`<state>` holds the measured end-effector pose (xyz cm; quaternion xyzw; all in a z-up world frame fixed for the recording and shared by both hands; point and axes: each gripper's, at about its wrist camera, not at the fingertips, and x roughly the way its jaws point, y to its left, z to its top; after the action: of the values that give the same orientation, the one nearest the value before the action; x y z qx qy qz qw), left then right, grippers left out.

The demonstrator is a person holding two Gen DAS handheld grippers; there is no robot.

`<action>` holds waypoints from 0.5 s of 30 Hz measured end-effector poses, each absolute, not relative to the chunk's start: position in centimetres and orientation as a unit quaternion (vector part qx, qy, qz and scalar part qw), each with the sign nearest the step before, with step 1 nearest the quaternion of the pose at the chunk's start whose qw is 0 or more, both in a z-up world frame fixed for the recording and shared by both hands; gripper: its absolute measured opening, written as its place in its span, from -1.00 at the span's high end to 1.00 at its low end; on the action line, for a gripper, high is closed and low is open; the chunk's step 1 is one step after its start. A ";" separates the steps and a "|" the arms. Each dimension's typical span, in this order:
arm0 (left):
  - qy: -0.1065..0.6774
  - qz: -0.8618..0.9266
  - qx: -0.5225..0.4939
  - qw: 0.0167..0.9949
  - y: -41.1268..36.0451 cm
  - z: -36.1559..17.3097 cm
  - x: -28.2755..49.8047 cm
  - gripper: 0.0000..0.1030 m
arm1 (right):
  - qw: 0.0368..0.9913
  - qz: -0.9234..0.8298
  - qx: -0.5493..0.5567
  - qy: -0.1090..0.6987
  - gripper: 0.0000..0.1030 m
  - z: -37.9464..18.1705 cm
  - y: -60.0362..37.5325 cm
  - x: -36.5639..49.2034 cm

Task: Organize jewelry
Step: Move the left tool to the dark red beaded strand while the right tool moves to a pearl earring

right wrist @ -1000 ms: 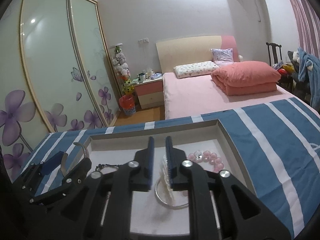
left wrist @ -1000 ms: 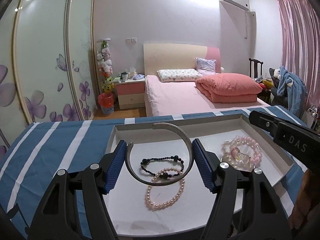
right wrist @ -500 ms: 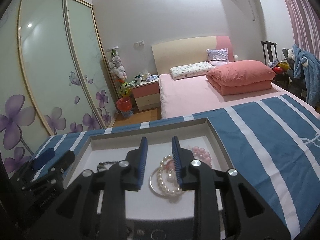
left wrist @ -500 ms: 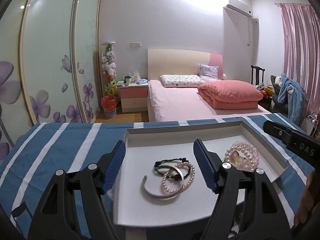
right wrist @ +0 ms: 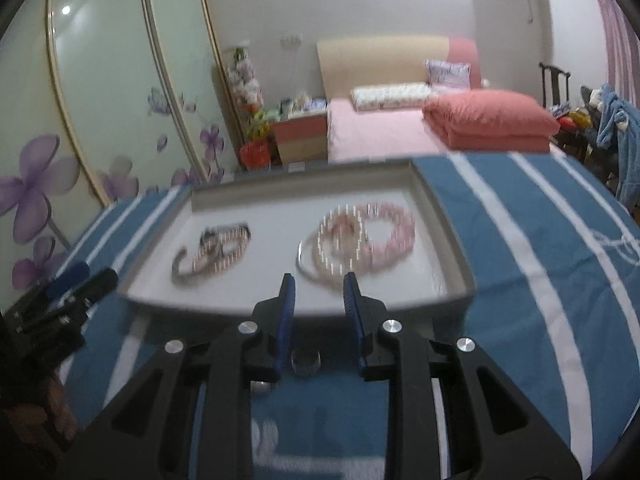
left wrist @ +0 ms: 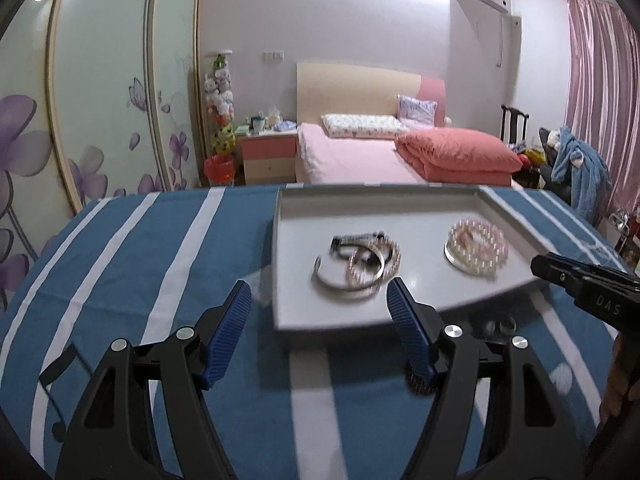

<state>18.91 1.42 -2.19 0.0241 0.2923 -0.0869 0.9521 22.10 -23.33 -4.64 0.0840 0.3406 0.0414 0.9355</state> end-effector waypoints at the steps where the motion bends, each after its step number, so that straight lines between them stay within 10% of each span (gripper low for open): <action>1: 0.298 -0.086 0.026 0.950 1.4 -2.3 18.8 -0.37 | 0.930 0.045 0.081 0.355 0.50 -5.2 -23.3 21.9; 15: 0.332 -0.090 0.040 0.938 1.9 -4.4 17.6 -0.37 | 0.904 0.073 0.039 0.420 0.50 -8.2 -21.6 20.7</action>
<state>17.62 1.94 -4.37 0.0397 0.3316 -0.0899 0.9383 20.69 -21.56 -8.16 0.0393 0.4197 0.0727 0.9039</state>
